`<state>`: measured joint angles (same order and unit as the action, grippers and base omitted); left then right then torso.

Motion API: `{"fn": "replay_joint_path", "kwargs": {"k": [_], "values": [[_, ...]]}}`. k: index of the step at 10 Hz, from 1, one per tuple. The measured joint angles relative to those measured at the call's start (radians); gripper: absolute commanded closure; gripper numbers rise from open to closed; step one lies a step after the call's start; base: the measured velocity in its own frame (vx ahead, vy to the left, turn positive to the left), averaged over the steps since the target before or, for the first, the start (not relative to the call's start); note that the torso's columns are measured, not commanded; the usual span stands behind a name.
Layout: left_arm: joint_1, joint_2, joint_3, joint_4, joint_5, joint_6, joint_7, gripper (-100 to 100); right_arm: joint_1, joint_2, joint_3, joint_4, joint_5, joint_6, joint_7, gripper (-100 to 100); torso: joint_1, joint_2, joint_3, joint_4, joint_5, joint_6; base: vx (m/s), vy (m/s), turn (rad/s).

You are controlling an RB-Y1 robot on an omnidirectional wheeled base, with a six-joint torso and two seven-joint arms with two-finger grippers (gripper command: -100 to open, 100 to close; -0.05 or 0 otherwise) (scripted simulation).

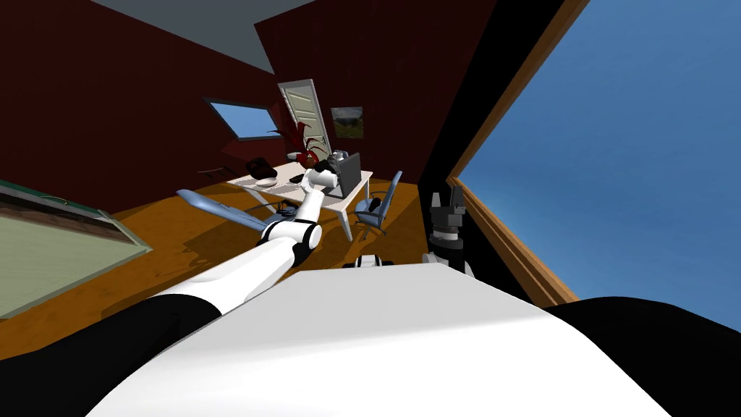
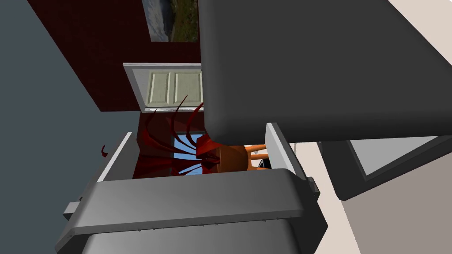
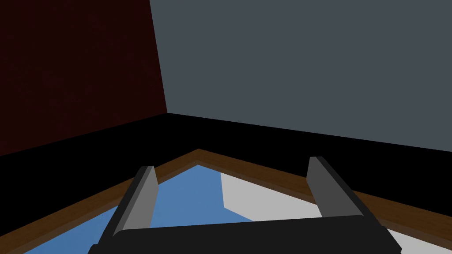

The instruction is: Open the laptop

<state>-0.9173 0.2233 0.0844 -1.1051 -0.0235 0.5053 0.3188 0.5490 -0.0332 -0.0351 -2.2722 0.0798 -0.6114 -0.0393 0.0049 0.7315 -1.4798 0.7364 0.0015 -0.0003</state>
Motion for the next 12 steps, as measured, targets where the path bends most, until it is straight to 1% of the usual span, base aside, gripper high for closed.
{"fn": "replay_joint_path", "kwargs": {"k": [1, 2, 3, 4, 7, 11, 12], "values": [[-0.001, 0.0, 0.0, -0.001, 0.0, 0.002, 0.0, 100, 0.0, 0.0, 0.0, 0.0, 0.0, 0.0, 0.0, 0, -0.002, 0.003, 0.001, 0.0, 0.0, 0.0, 0.007, -0.002, 0.002], [-0.001, 0.0, 0.0, 0.0, 0.0, 0.001, 0.0, 100, 0.0, 0.0, 0.0, 0.0, 0.0, 0.0, 0.0, 0, -0.003, 0.008, 0.004, 0.002, -0.001, 0.0, 0.036, 0.079, 0.008], [-0.009, -0.005, 0.01, -0.004, 0.014, 0.017, 0.013, 100, 0.0, 0.0, 0.0, 0.0, 0.0, 0.0, 0.0, 0, 0.001, 0.007, 0.004, 0.001, 0.0, -0.001, 0.045, 0.158, 0.005], [-0.017, -0.011, 0.021, -0.005, 0.03, 0.038, 0.032, 100, 0.0, 0.0, 0.0, 0.0, 0.0, 0.0, 0.0, 0, 0.005, 0.005, 0.003, 0.0, 0.002, -0.003, 0.052, 0.152, 0.008], [-0.034, -0.021, 0.051, -0.015, 0.073, 0.097, 0.079, 100, 0.0, 0.0, 0.0, 0.0, 0.0, 0.0, 0.0, 0, -0.002, 0.002, 0.001, -0.001, 0.0, -0.002, 0.052, 0.13, 0.02], [-0.058, -0.034, 0.092, -0.024, 0.127, 0.173, 0.139, 100, 0.0, 0.0, 0.0, 0.0, 0.0, 0.0, 0.0, 0, -0.003, 0.003, 0.001, -0.001, 0.0, -0.001, 0.036, 0.103, 0.01], [-0.059, -0.035, 0.094, -0.026, 0.128, 0.178, 0.143, -100, 0.0, 0.0, 0.0, 0.0, 0.0, 0.0, 0.0, 0, -0.007, 0.005, 0.003, 0.0, -0.001, 0.0, 0.006, -0.007, 0.089]]}}
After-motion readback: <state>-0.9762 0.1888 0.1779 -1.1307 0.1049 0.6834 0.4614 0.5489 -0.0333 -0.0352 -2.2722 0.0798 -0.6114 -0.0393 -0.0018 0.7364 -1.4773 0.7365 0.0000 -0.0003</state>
